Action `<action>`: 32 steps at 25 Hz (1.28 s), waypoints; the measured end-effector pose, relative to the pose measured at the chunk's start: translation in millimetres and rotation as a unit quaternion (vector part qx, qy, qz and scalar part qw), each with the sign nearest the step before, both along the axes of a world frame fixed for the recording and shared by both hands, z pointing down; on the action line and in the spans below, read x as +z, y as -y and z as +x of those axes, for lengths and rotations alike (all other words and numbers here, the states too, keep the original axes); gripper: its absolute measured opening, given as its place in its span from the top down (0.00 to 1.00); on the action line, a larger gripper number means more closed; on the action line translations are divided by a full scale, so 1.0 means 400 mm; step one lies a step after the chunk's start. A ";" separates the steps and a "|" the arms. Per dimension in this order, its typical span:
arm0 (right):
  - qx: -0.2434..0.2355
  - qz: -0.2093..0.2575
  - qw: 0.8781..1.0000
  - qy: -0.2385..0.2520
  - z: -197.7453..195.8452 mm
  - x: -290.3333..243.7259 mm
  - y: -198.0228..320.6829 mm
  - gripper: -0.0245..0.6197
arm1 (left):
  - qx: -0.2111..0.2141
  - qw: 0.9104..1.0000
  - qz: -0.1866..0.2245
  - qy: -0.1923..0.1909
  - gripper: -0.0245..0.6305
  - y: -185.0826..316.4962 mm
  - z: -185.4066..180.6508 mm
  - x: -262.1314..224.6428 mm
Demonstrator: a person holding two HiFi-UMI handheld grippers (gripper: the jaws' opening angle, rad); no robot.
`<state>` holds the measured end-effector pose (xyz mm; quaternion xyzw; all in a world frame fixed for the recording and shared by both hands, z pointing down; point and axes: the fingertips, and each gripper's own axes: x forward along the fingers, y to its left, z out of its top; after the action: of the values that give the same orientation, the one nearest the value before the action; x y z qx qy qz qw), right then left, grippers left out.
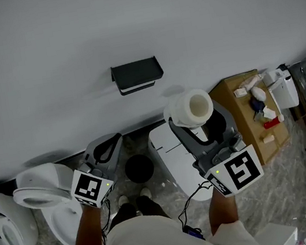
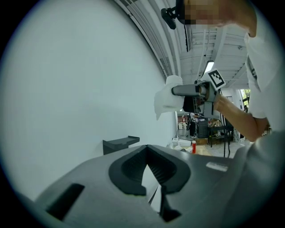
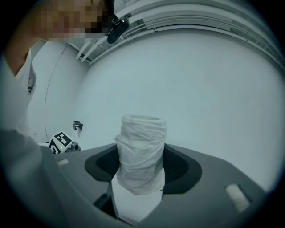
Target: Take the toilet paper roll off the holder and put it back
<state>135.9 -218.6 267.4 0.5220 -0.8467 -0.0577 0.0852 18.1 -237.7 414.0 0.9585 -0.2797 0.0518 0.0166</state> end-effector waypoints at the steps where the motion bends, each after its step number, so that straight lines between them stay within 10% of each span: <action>1: 0.000 0.002 1.000 0.000 0.001 -0.005 0.010 0.51 | 0.000 1.000 0.000 -0.001 0.96 0.002 0.000 0.002; 32: 0.026 -0.066 0.997 0.015 -0.005 0.185 0.503 0.52 | -0.030 0.999 -0.008 0.015 0.96 0.039 -0.057 0.032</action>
<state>133.7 -419.6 341.3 0.5376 -0.8362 0.0084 0.1080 -4.6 -253.2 426.7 0.9488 -0.3078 0.0678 0.0214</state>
